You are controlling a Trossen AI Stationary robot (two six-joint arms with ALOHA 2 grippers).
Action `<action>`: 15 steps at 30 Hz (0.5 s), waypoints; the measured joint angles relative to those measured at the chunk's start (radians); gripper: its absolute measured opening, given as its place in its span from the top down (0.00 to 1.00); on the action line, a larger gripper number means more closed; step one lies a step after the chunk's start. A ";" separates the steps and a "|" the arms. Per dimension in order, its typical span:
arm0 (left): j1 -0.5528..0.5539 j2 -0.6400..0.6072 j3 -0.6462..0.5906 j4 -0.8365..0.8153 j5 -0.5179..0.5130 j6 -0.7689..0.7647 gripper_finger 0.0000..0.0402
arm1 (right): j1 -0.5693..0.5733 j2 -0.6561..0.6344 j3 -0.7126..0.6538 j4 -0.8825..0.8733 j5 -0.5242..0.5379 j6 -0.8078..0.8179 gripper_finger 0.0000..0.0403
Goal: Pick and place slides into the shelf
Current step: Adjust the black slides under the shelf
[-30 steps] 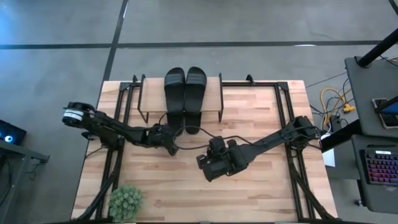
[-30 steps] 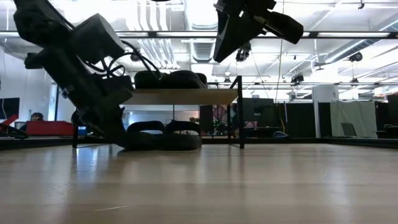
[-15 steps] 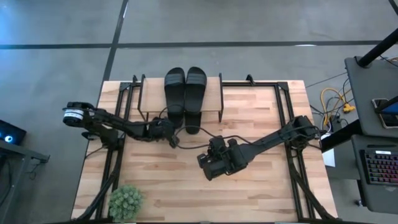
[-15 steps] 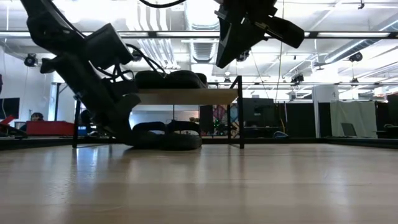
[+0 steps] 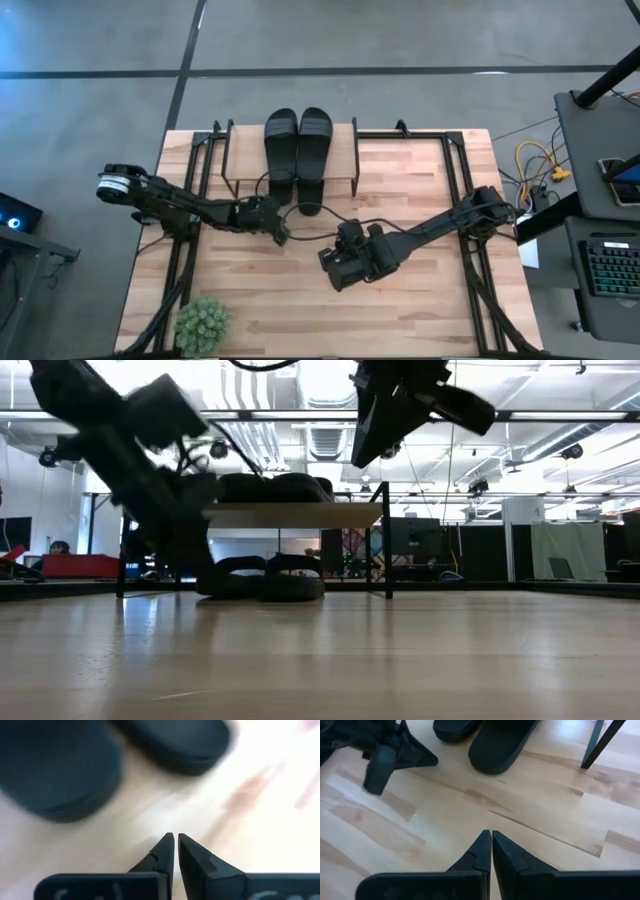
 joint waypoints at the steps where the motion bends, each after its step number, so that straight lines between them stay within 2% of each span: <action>1: -0.023 -0.001 0.015 0.001 -0.010 -0.002 0.97 | 0.005 -0.003 0.000 -0.002 0.000 0.006 0.98; 6: -0.111 0.025 0.090 0.068 -0.022 0.044 0.97 | 0.027 -0.013 0.000 -0.054 0.012 0.082 0.98; 10: -0.114 0.101 0.161 0.067 -0.025 0.110 0.97 | 0.042 -0.019 0.000 -0.138 0.056 0.182 0.98; 15: -0.088 0.216 0.230 0.091 -0.019 0.161 0.97 | 0.055 -0.041 0.000 -0.199 0.064 0.241 0.98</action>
